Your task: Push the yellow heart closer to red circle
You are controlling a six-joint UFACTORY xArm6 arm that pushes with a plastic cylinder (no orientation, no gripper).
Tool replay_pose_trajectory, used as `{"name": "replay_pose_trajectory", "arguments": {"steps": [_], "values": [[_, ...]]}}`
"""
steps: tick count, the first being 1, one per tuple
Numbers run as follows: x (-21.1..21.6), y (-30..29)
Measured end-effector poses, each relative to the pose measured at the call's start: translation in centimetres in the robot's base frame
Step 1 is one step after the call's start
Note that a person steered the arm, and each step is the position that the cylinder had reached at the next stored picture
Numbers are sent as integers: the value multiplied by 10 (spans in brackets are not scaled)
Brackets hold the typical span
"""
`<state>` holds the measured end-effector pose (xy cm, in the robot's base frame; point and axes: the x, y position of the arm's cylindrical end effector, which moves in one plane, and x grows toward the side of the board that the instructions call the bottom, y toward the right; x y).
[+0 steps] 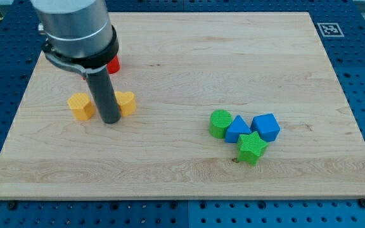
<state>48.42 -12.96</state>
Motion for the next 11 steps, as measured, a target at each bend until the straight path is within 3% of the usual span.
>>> {"name": "replay_pose_trajectory", "arguments": {"steps": [1, 3, 7, 11], "values": [[-20, 0], [12, 0], [-4, 36], [-61, 33]]}}
